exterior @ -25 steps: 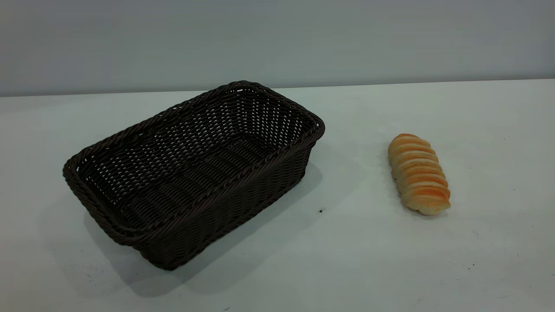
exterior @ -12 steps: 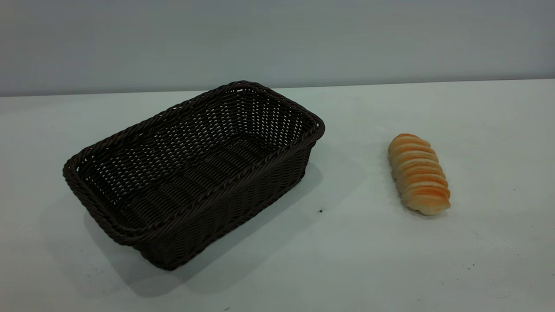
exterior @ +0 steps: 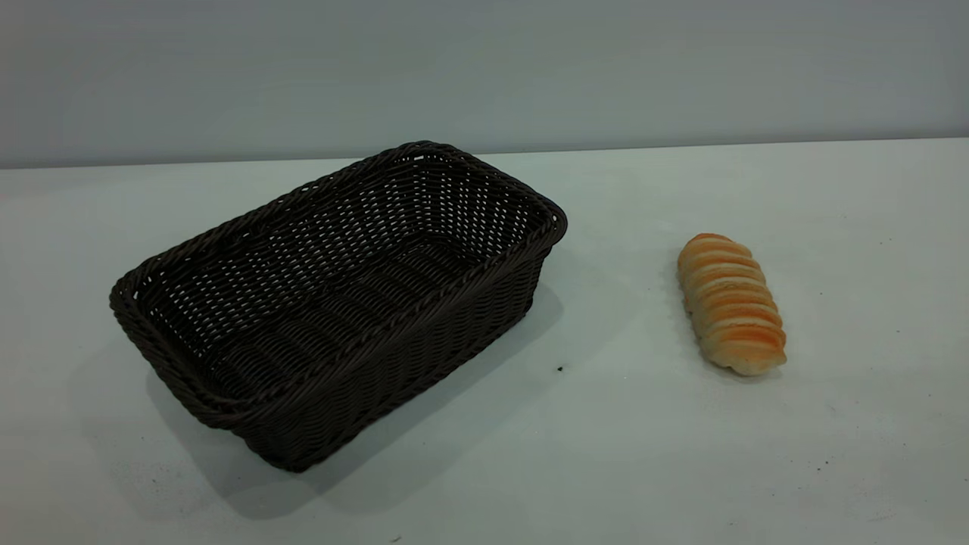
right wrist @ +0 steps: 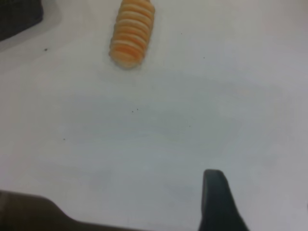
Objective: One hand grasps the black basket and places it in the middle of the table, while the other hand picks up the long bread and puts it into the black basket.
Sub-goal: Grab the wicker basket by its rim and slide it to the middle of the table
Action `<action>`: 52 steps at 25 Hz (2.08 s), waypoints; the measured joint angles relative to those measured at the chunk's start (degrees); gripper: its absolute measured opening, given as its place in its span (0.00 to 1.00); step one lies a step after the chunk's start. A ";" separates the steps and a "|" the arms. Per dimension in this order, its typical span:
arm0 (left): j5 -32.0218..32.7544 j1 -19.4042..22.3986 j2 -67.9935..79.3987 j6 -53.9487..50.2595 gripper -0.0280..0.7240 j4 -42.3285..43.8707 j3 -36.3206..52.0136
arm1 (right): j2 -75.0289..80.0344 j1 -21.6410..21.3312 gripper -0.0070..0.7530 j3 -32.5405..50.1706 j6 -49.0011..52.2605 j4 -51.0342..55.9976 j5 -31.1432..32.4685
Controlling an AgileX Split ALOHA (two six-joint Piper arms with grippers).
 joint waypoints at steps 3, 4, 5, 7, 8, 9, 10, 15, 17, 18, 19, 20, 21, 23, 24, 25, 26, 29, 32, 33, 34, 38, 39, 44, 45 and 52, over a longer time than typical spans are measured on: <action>0.00 0.00 0.00 0.00 0.63 0.00 0.00 | 0.00 0.00 0.56 0.00 0.00 0.00 0.00; 0.00 0.00 0.00 0.00 0.63 0.00 0.00 | 0.00 0.00 0.56 0.00 0.00 0.00 0.00; 0.00 0.00 0.00 0.00 0.63 0.00 0.00 | 0.00 0.00 0.56 0.00 0.00 0.00 0.00; 0.00 0.00 0.00 0.00 0.63 0.00 0.00 | 0.00 0.00 0.56 0.00 0.00 0.00 0.00; 0.00 0.00 0.00 0.00 0.63 0.00 0.00 | 0.00 0.00 0.56 0.00 0.00 0.00 0.00; 0.00 0.00 0.00 0.00 0.63 0.00 0.00 | 0.00 0.00 0.56 0.00 0.00 0.00 0.00; 0.00 0.00 0.00 0.00 0.63 0.00 0.00 | 0.00 0.00 0.56 0.00 0.00 0.00 0.00; -1.11 0.00 0.00 0.00 0.63 2.35 -0.21 | 0.00 0.00 0.56 0.00 -0.13 0.00 -0.05; -3.38 0.00 0.00 -0.06 0.63 1.87 -1.09 | 0.00 0.00 0.56 -0.31 -0.18 0.00 -0.11; -4.70 0.00 0.00 -0.12 0.63 1.22 -1.69 | 0.00 0.00 0.56 -0.76 -0.20 0.00 -0.22; -6.11 0.00 0.10 -0.12 0.63 0.47 -2.19 | 0.35 0.00 0.56 -1.27 -0.20 0.00 -0.38; -7.23 0.00 0.74 -0.12 0.63 0.02 -2.51 | 1.06 0.00 0.56 -2.01 -0.20 0.12 -0.61; -8.00 0.00 1.77 -0.07 0.63 -0.33 -2.57 | 2.01 0.00 0.56 -2.71 -0.20 0.37 -1.11; -8.84 0.00 6.36 0.32 0.63 -1.38 -2.60 | 5.29 0.00 0.56 -3.90 -0.32 1.88 -2.61; -9.49 0.00 9.53 0.80 0.63 -1.93 -2.65 | 7.39 0.00 0.56 -4.44 -0.60 2.97 -3.53; -10.37 0.00 12.42 1.69 0.63 -2.62 -2.86 | 9.35 0.00 0.56 -4.89 -0.95 4.05 -4.37; -11.16 0.00 16.20 2.65 0.63 -3.38 -3.29 | 11.82 0.00 0.56 -5.14 -1.87 5.55 -5.71; -14.61 0.00 27.27 4.53 0.63 -4.48 -5.21 | 18.90 0.00 0.56 -5.64 -4.92 10.09 -10.44; -17.74 0.00 38.03 4.96 0.63 -5.00 -7.75 | 25.11 0.00 0.57 -5.67 -7.98 14.61 -15.52; -18.40 0.00 41.65 4.96 0.63 -5.72 -8.76 | 27.03 0.00 0.58 -5.71 -9.25 15.77 -17.15; -19.15 0.00 45.18 5.11 0.63 -6.65 -9.80 | 28.83 0.00 0.59 -5.71 -10.59 17.10 -18.62; -22.03 -1.05 57.35 6.61 0.63 -12.58 -13.57 | 34.32 0.00 0.65 -5.71 -15.55 21.65 -22.66; -22.88 -1.89 59.67 6.76 0.63 -13.40 -14.30 | 35.18 0.00 0.66 -5.71 -16.53 22.44 -23.17; -26.92 -8.15 71.78 6.88 0.63 -13.71 -17.69 | 37.53 0.00 0.68 -5.71 -19.35 23.85 -24.19; -27.40 -9.25 74.19 6.42 0.63 -13.75 -18.29 | 37.53 0.00 0.68 -5.71 -19.57 23.90 -24.39; -27.86 -10.43 88.43 0.84 0.63 -13.44 -21.28 | 37.55 0.00 0.68 -5.71 -19.86 24.02 -24.52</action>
